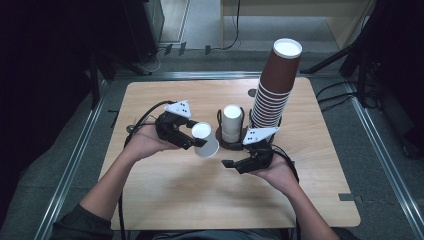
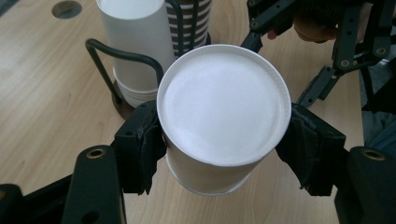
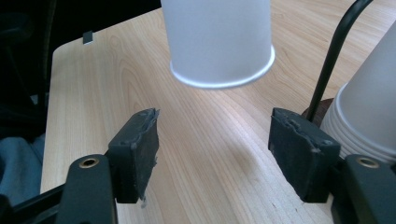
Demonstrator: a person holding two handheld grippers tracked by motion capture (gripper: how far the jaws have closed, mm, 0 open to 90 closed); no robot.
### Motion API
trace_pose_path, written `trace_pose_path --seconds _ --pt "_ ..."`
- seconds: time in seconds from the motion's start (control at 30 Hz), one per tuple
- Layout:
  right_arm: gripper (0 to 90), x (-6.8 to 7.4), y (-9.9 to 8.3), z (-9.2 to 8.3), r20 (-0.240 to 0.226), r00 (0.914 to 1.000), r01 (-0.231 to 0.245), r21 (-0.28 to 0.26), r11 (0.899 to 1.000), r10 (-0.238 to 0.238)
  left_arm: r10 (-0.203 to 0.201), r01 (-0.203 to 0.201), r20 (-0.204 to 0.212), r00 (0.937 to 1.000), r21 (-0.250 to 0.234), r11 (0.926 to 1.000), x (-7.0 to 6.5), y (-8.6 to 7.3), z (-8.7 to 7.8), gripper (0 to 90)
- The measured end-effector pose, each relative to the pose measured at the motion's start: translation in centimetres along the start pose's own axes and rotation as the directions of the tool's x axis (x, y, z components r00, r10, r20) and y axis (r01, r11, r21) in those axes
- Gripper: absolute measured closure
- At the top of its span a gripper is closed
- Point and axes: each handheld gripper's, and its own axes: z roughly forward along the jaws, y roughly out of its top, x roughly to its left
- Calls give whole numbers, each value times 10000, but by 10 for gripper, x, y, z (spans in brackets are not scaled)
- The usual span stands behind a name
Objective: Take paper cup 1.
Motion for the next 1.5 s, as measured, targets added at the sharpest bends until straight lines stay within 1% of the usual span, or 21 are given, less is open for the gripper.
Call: trace_pose_path --seconds 0.03,0.13,0.2,0.3,0.33,0.37,0.47,0.57,0.67,0.77,0.93,1.03,1.13,1.17,1.23,1.3,1.33,1.37,1.4,1.47,1.5 --pt "317 0 0 0 -116 9999 -122 70 9999 123 -1 1 -14 10000 16 10000 0 -2 1 339" --pt "292 0 1 1 -165 9999 37 -14 10000 -37 46 -47 54 10000 161 9999 -3 -9 6 339" --pt "291 2 1 2 -293 9996 -33 30 10000 34 101 -99 -50 9999 266 9996 -5 -13 8 339" --pt "322 3 1 2 -553 9984 130 64 9999 -126 39 -40 62 10000 191 9998 -8 -17 11 338" --pt "320 3 1 2 -514 9981 348 -4 9994 -348 23 -25 106 9999 156 9999 -8 -18 12 339" --pt "313 4 1 2 -606 9976 332 44 9994 -329 7 -9 129 9999 123 9999 -10 -19 14 339" --pt "279 6 0 4 -564 9973 471 76 9989 -466 14 -16 242 9997 79 10000 -13 -23 17 338" --pt "273 7 0 5 -685 9973 292 167 9994 -279 19 -24 343 9994 145 9999 -14 -25 20 338" --pt "247 6 0 7 -648 9975 306 164 9994 -295 63 -72 451 9990 196 9998 -16 -27 23 338" --pt "235 7 0 10 -771 9969 195 124 9997 -185 165 -182 587 9981 275 9995 -17 -27 26 338" --pt "220 8 0 14 -1029 9939 409 84 9991 -398 363 -403 901 9953 423 9983 -20 -24 29 338" --pt "203 10 -1 15 -1276 9906 544 291 9981 -503 587 -635 961 9936 473 9969 -24 -22 32 338" --pt "195 10 -1 19 -1344 9893 621 368 9974 -566 761 -825 1179 9901 510 9953 -28 -20 34 338" --pt "194 9 0 21 -1293 9886 810 250 9964 -771 871 -941 1229 9886 519 9942 -29 -19 35 338" --pt "192 9 0 25 -1365 9871 885 312 9956 -835 939 -1015 1360 9862 498 9936 -30 -18 36 337" --pt "187 10 0 29 -1503 9858 835 501 9952 -751 994 -1077 1492 9838 482 9930 -32 -17 37 338" --pt "187 10 0 31 -1478 9854 925 513 9944 -841 1055 -1142 1530 9826 495 9922 -33 -17 38 337" --pt "185 11 0 33 -1573 9849 823 606 9948 -719 1149 -1242 1563 9810 508 9910 -34 -17 39 337" --pt "185 11 0 35 -1571 9840 937 571 9940 -837 1204 -1302 1575 9801 533 9901 -35 -16 41 337" --pt "185 13 0 37 -1666 9832 880 713 9936 -752 1310 -1420 1612 9782 587 9881 -37 -16 42 337" --pt "185 13 1 40 -1678 9818 1006 654 9928 -884 1300 -1415 1623 9781 610 9881 -38 -15 43 336"
